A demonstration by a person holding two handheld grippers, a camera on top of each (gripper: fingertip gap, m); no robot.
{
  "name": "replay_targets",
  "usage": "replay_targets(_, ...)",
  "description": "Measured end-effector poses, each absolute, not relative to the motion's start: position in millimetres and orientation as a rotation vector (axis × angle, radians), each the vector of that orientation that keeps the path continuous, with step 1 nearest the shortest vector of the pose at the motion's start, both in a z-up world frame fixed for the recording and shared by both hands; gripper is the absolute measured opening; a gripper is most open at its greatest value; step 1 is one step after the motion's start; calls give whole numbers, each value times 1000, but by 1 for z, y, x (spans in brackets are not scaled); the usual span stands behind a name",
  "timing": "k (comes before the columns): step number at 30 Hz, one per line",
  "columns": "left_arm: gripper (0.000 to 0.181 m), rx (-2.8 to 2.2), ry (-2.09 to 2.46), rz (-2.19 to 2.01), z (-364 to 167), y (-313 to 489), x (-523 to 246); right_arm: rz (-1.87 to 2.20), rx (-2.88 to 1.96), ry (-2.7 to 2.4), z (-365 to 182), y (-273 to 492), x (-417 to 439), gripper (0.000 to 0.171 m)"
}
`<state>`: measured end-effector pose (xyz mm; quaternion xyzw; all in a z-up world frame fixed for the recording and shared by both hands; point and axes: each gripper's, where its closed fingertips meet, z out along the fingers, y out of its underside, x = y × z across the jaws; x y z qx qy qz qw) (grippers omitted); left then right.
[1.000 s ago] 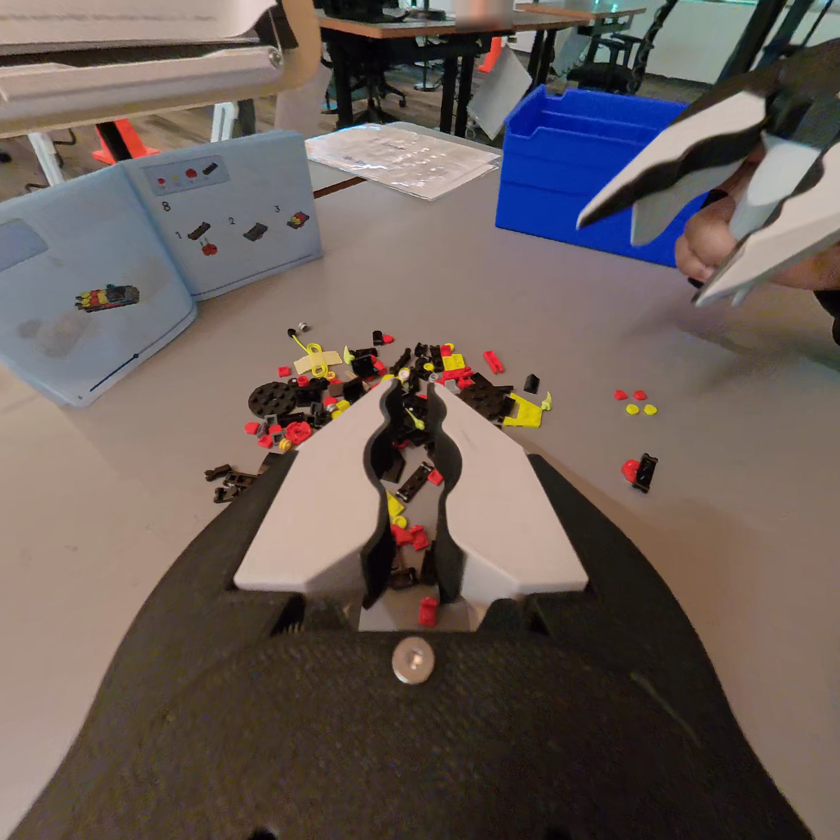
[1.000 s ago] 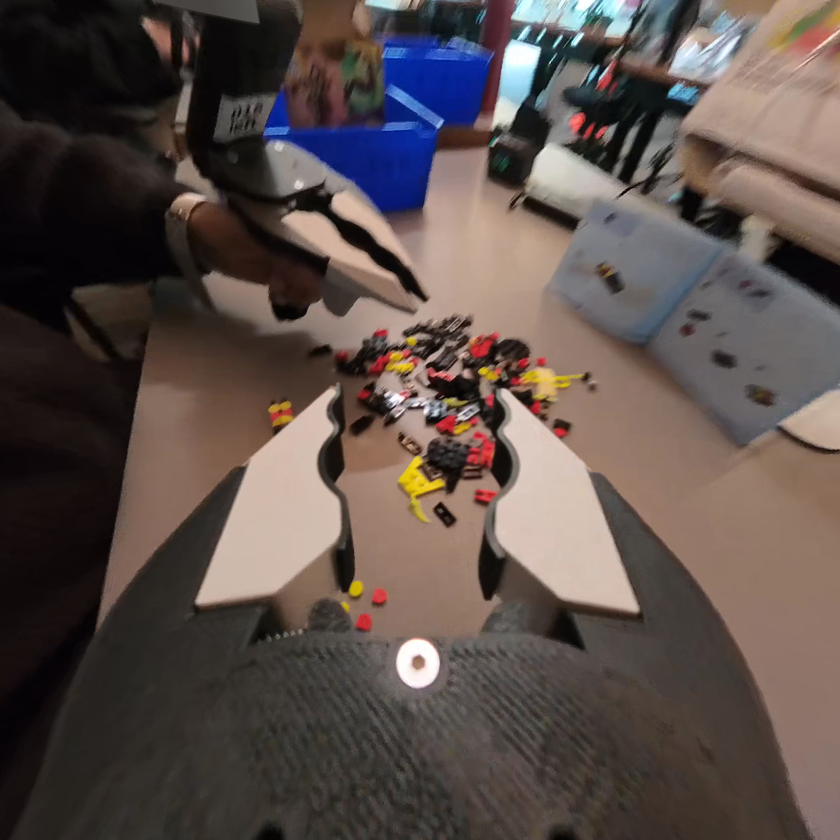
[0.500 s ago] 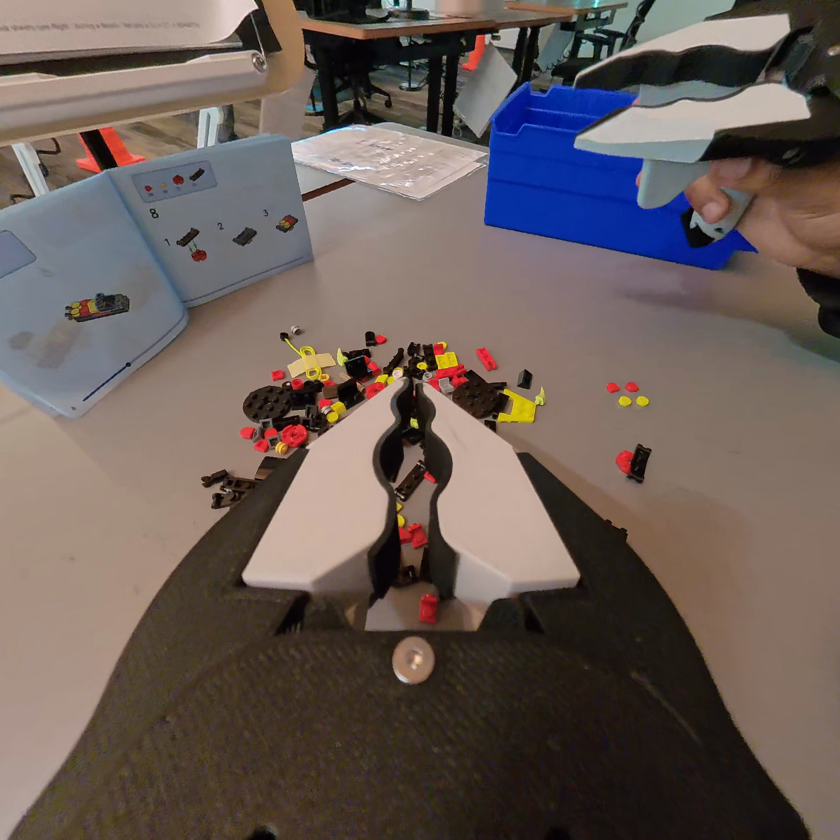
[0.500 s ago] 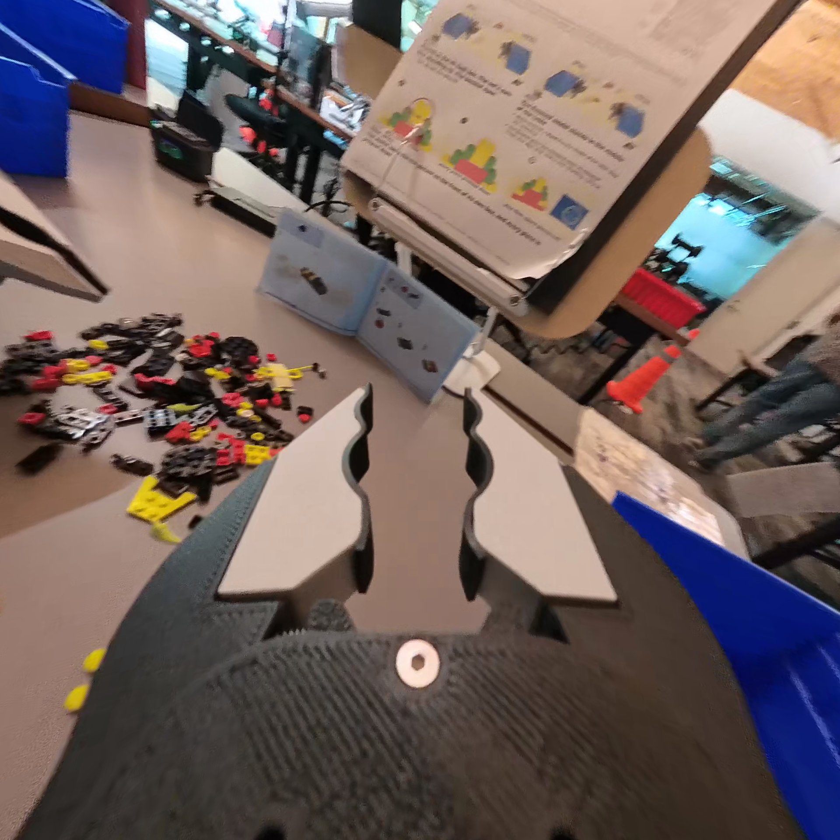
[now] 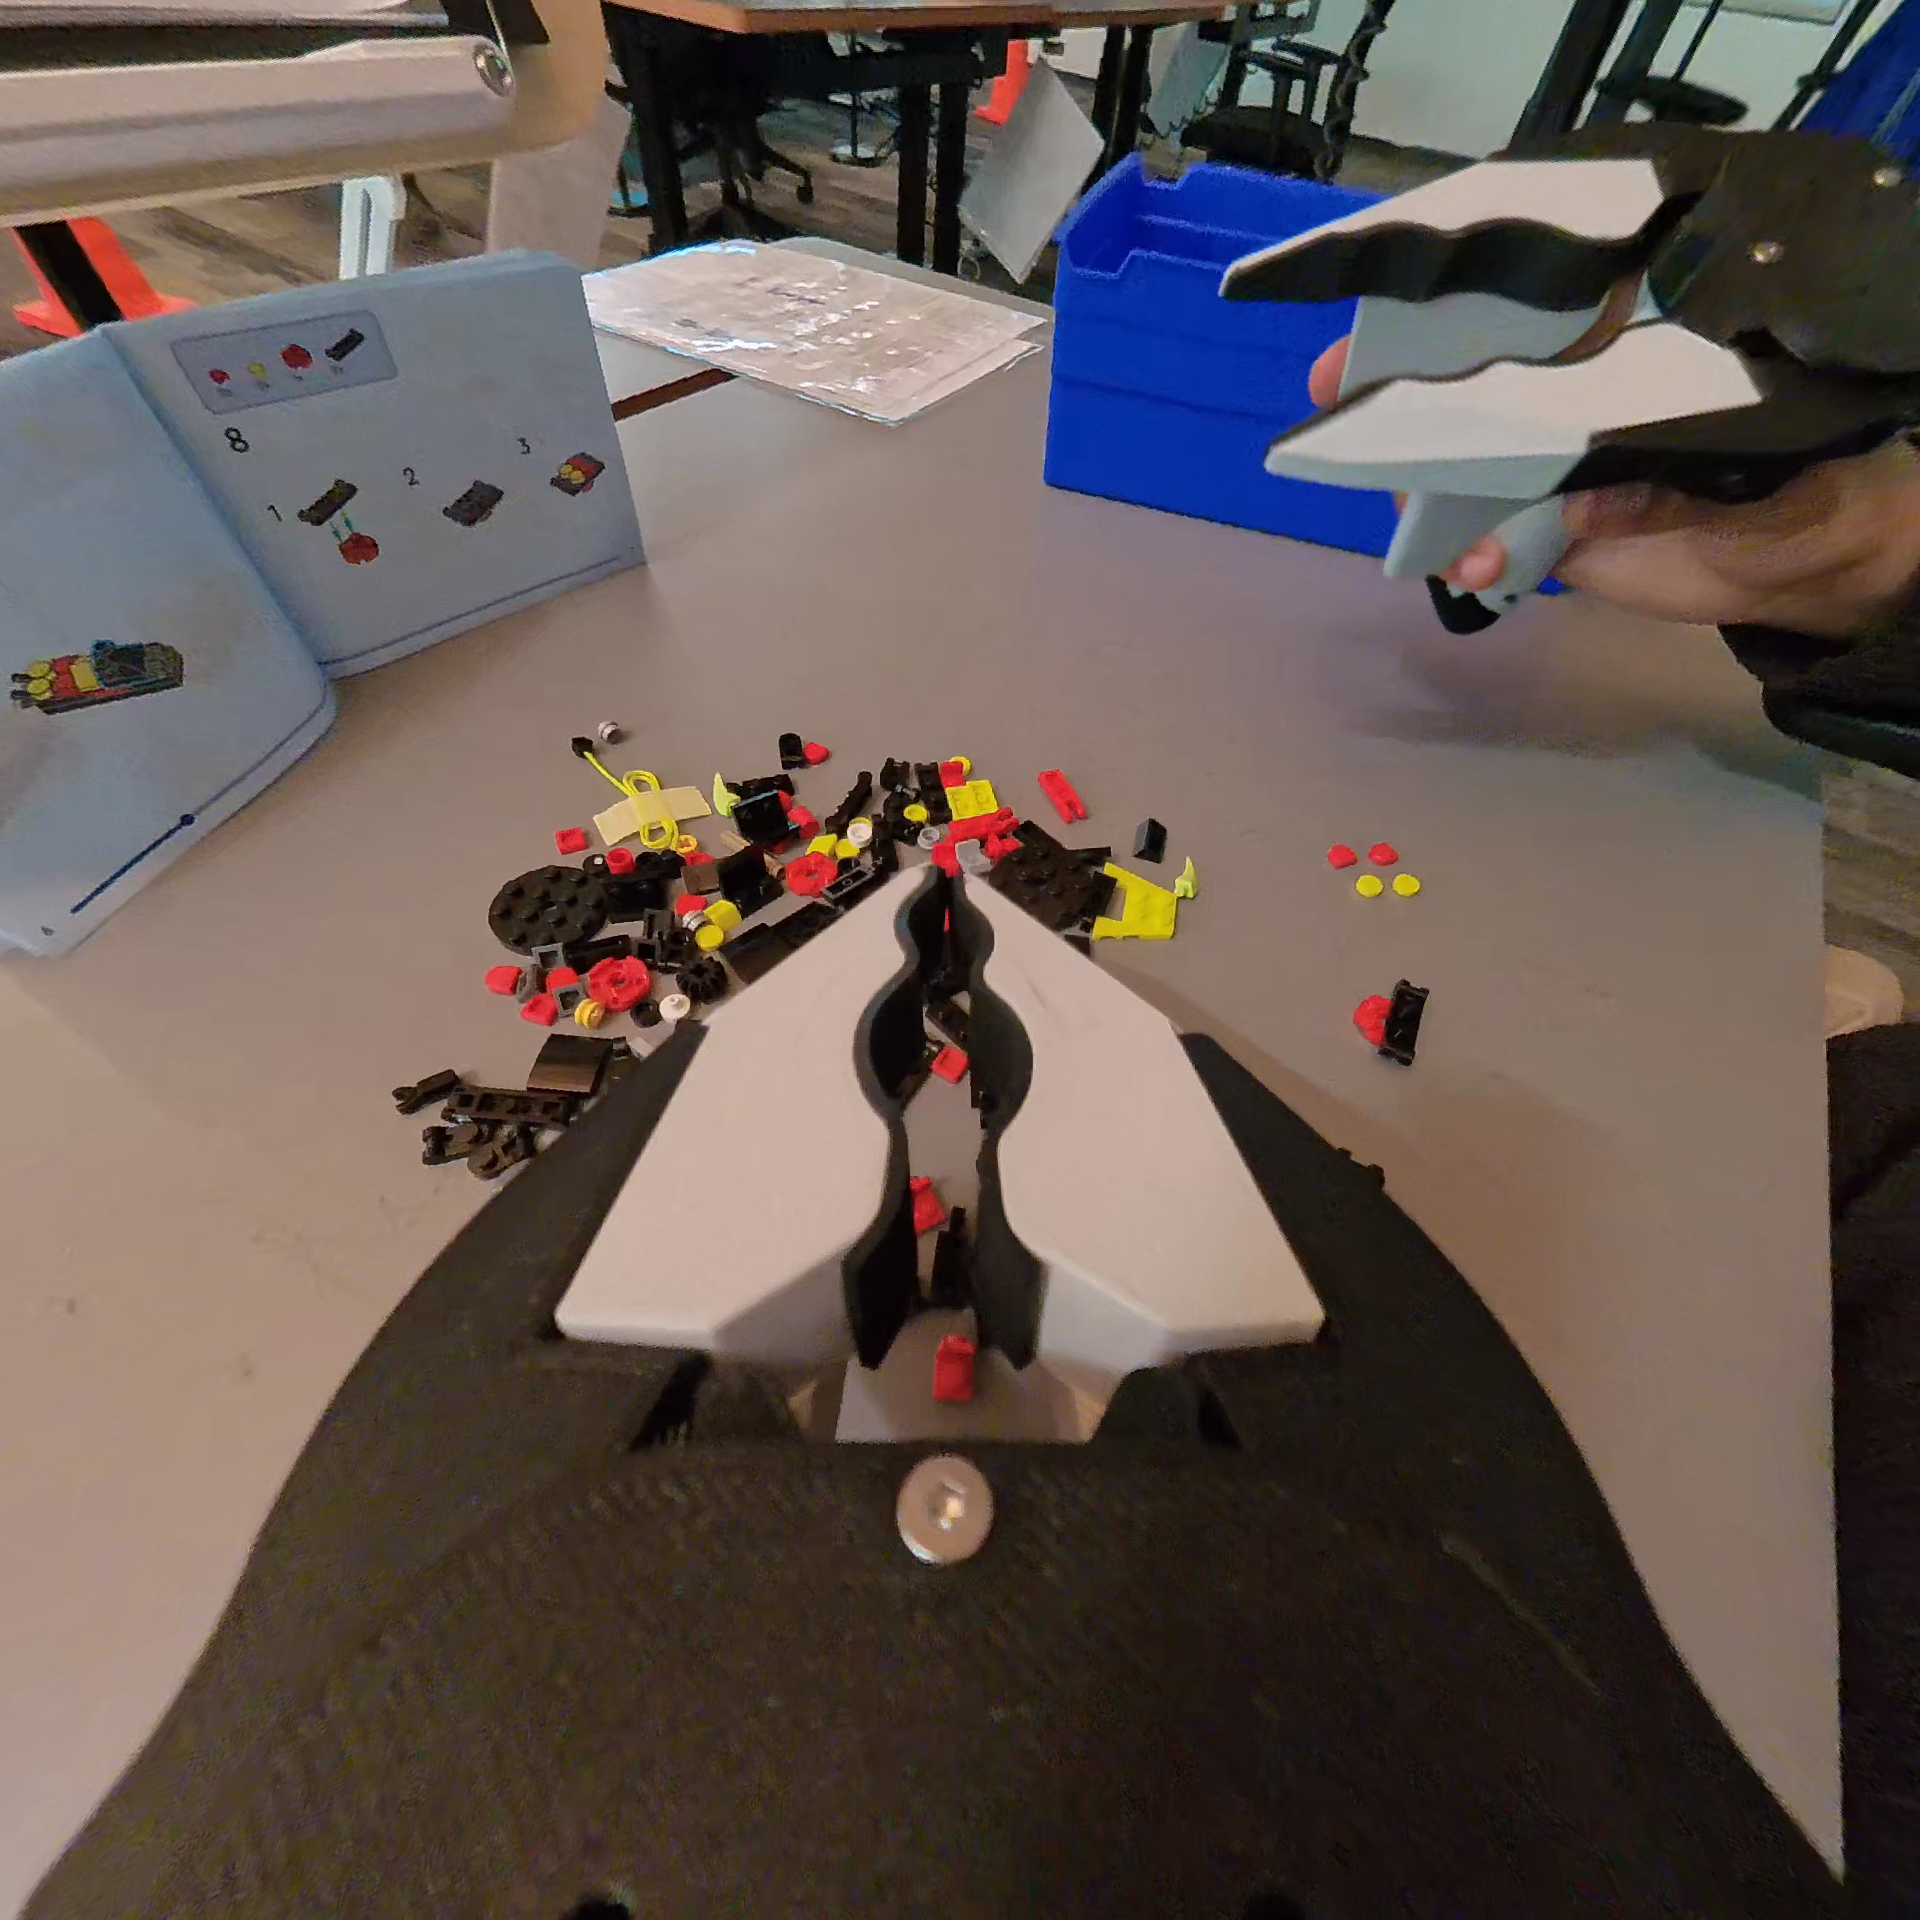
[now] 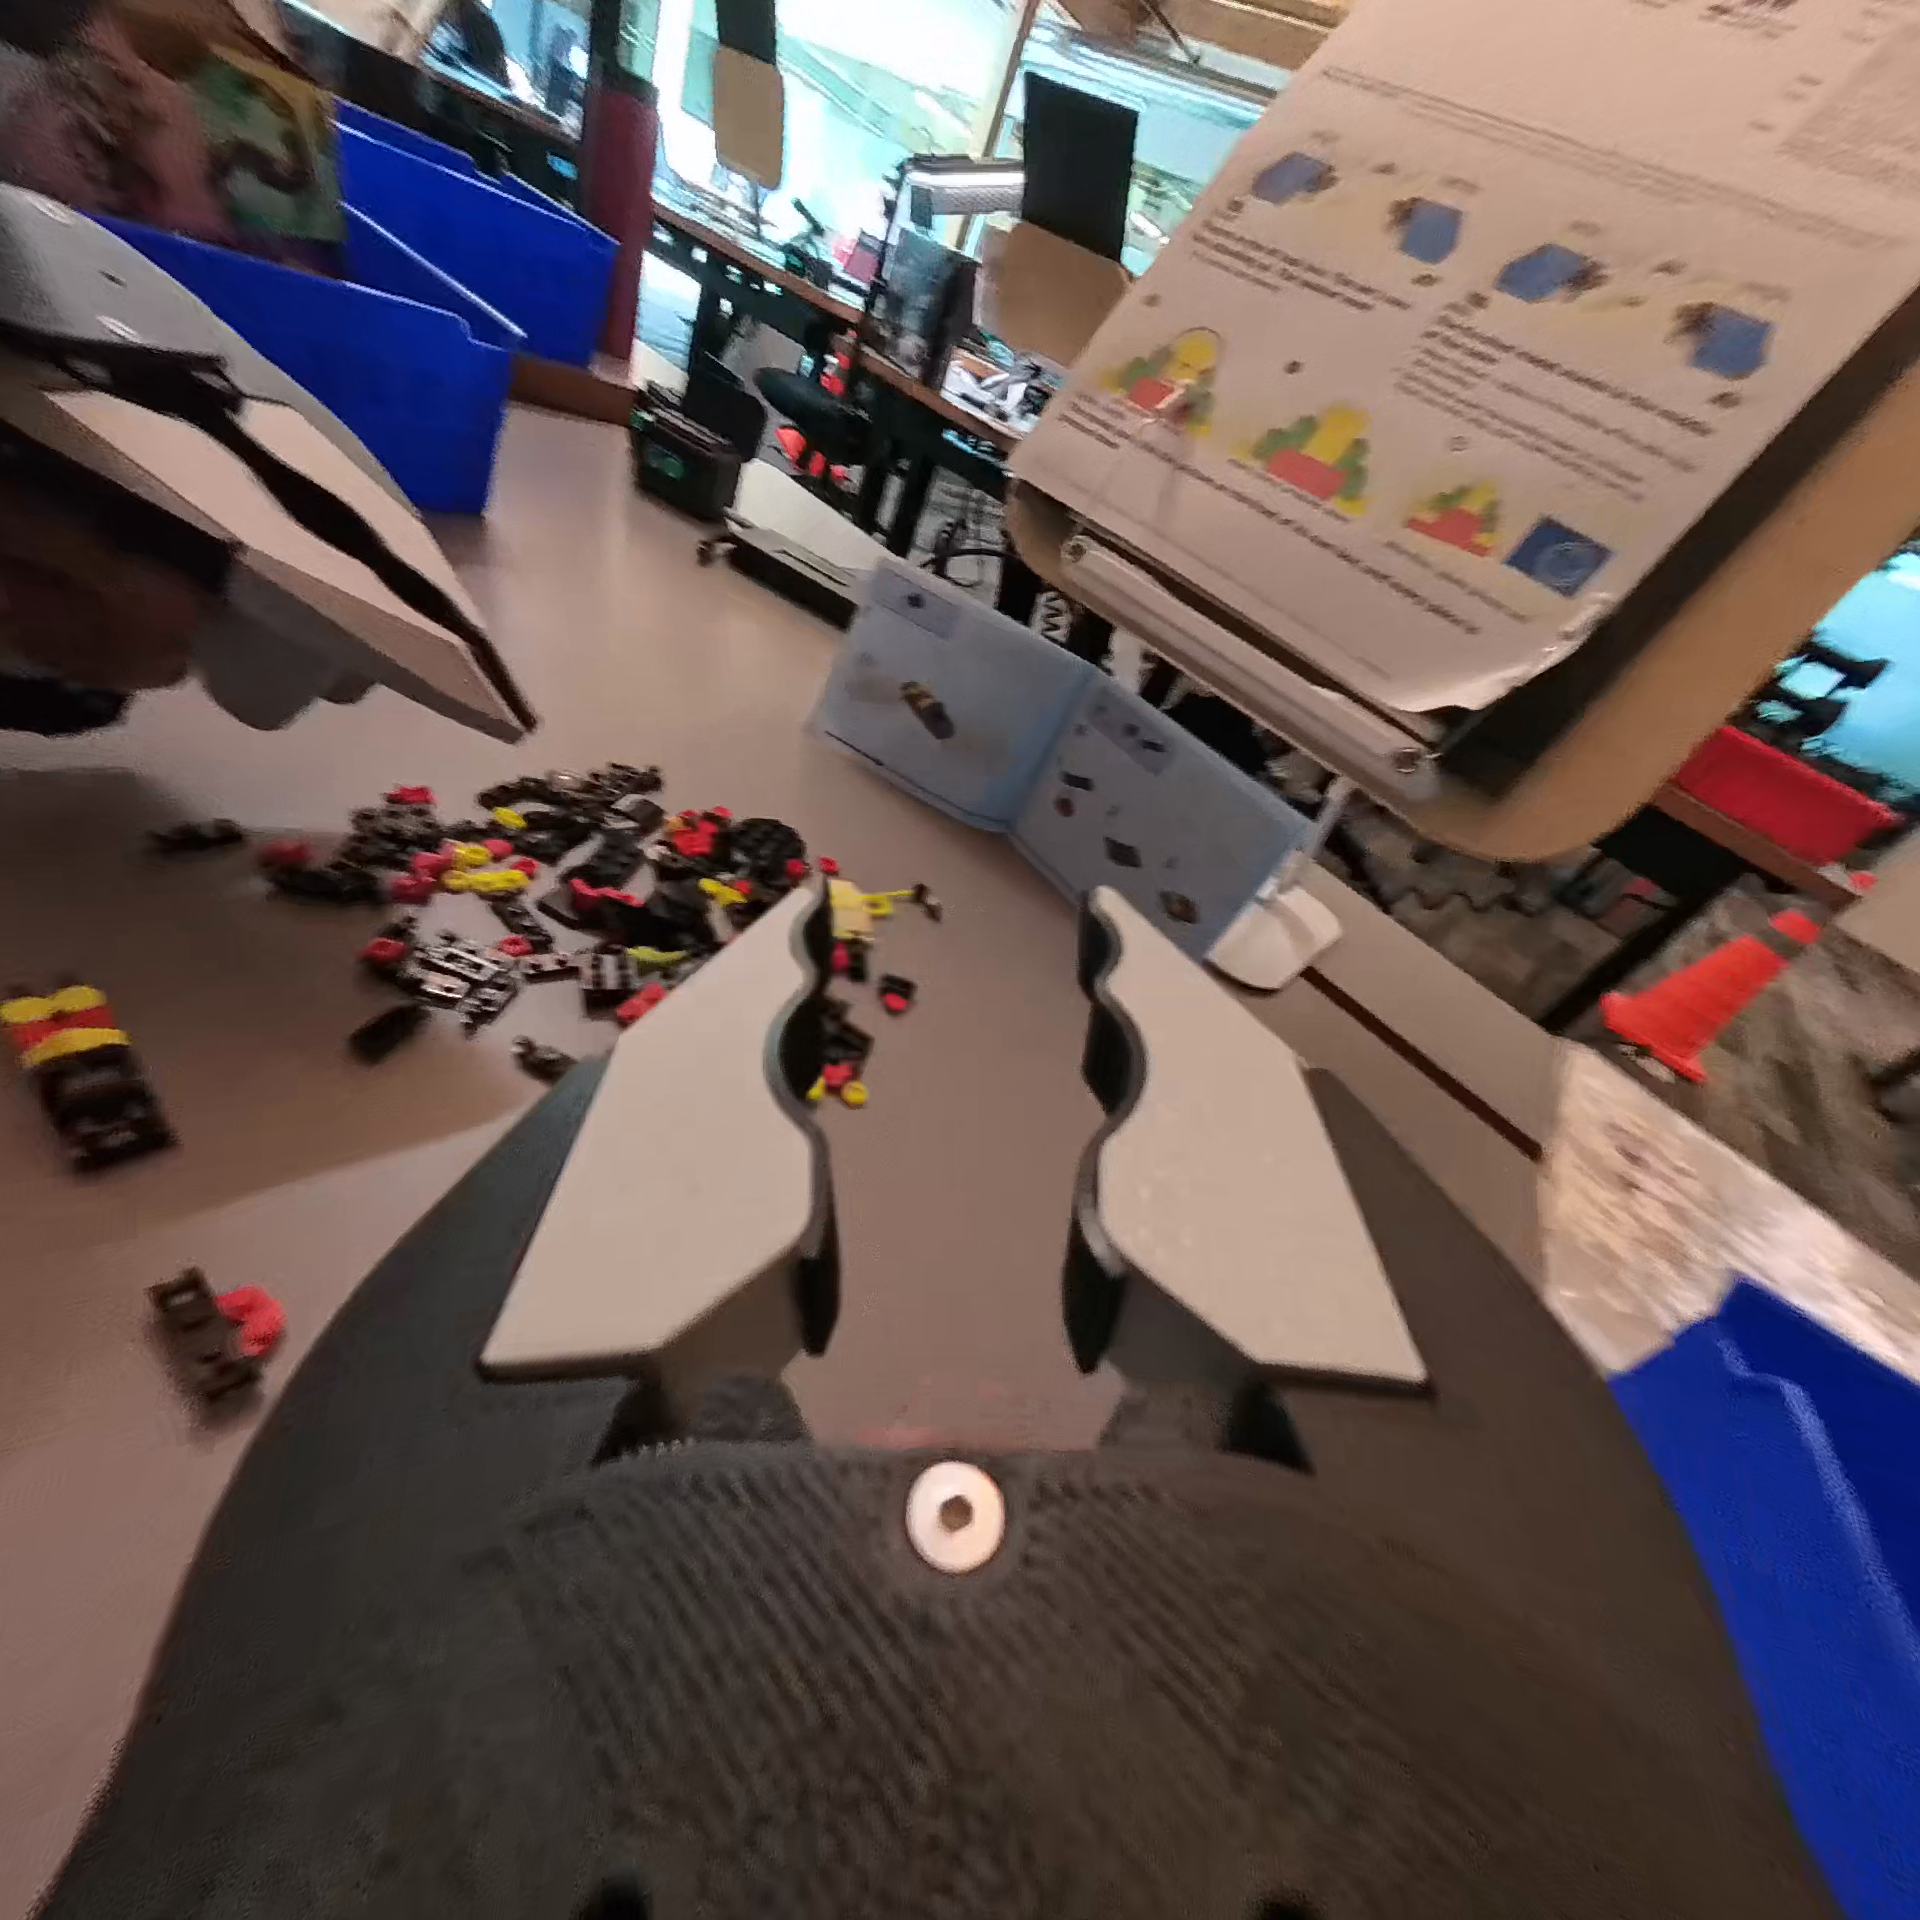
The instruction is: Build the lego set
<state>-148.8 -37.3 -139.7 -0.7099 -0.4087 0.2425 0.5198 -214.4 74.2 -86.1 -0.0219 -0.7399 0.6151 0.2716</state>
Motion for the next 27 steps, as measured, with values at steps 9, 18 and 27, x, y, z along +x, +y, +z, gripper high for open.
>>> replay_targets(9, 0, -1775, -1032, 622, -154, -45, -153, 1830, -55, -2215, -104, 63, -192, 16)
replay_targets(18, 18, -2038, -1111, 667, -199, -58, -154, 1871, -100, -2257, -106, 65, -196, 15)
replay_targets(27, 19, -2100, -1130, 599, -212, -56, -154, 1810, 4, -2285, -114, 58, -184, 15)
